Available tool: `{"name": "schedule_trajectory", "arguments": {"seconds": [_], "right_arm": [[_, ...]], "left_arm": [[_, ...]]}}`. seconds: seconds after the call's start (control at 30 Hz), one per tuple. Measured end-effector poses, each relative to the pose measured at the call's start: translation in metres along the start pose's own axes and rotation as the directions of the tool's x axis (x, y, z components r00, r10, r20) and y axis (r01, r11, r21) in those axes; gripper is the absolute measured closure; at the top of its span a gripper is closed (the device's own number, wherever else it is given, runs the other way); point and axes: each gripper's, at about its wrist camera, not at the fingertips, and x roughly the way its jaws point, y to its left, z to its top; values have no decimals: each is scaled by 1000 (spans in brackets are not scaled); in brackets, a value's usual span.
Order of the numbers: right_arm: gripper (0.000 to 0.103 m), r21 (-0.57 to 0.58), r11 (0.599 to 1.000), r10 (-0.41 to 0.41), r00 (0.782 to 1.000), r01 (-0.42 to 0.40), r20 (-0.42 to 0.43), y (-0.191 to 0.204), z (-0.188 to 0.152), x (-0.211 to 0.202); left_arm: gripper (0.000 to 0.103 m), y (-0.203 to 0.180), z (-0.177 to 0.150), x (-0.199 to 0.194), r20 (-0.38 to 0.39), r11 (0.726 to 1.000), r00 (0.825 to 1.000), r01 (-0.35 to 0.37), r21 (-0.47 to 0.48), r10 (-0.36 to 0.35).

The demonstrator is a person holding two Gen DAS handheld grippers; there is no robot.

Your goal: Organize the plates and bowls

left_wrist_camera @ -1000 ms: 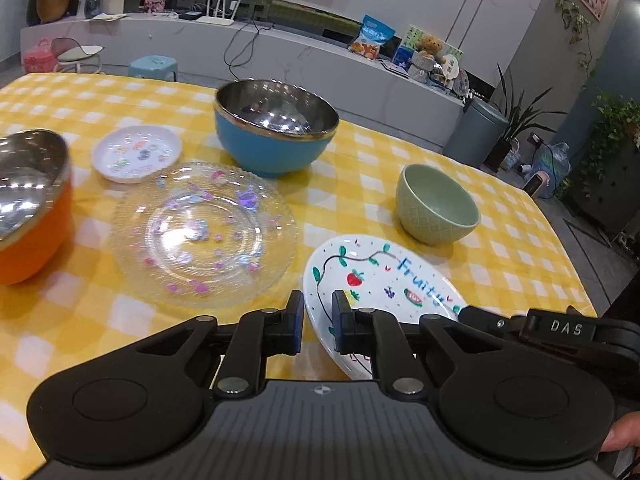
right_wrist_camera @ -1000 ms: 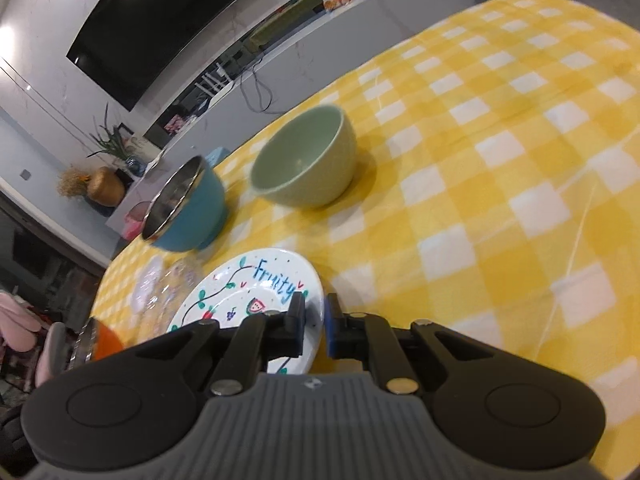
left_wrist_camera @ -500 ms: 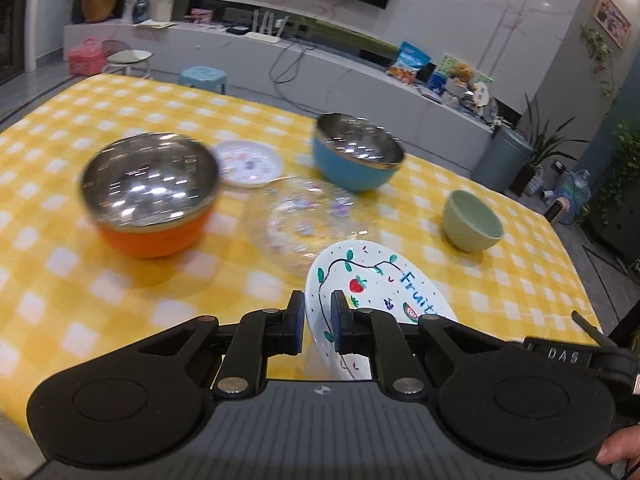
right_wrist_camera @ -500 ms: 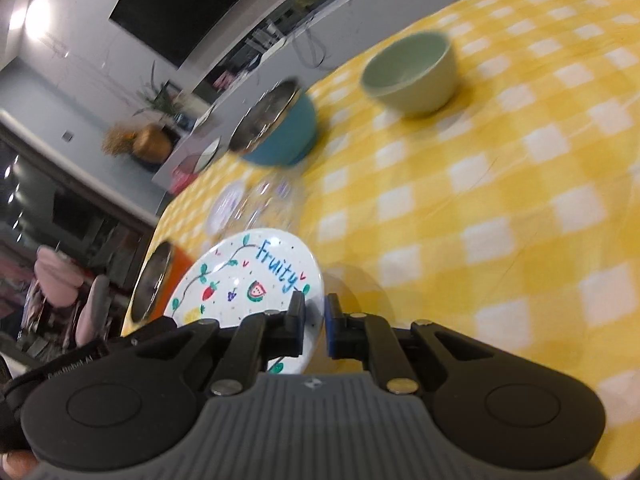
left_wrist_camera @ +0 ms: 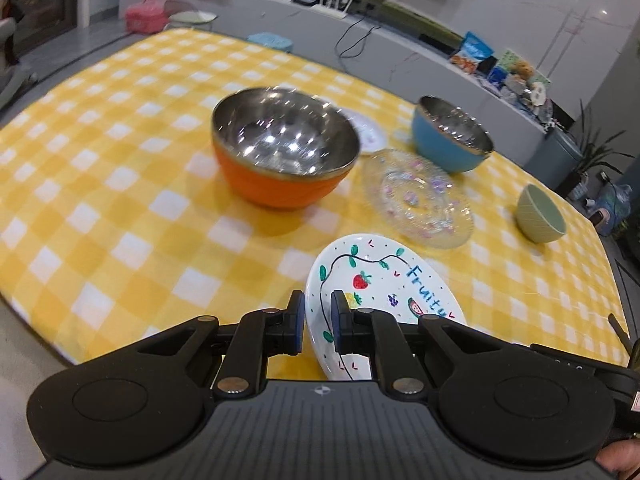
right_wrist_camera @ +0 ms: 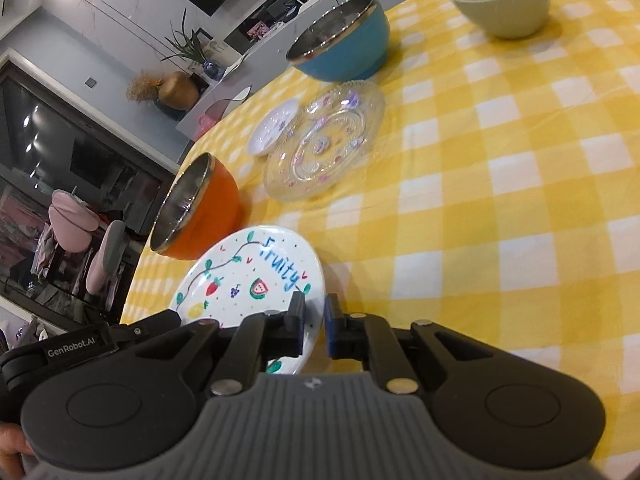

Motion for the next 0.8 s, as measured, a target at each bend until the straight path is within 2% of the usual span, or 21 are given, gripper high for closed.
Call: {"name": "schedule_trajectory", "arguments": {"seconds": [0.3, 0.53, 0.8], "right_arm": [[95, -31, 999, -8, 1000, 8, -6, 2, 1, 11], [95, -44, 999, -32, 999, 31, -27, 1, 0, 15], [95, -62, 997, -41, 998, 38, -41, 4, -1, 16]], "left_arm": [[89, 14, 0, 12, -31, 999, 999, -25, -40, 24], [89, 14, 0, 20, -67, 998, 997, -51, -36, 48], [87, 21, 0, 27, -110, 996, 993, -53, -74, 44]]}}
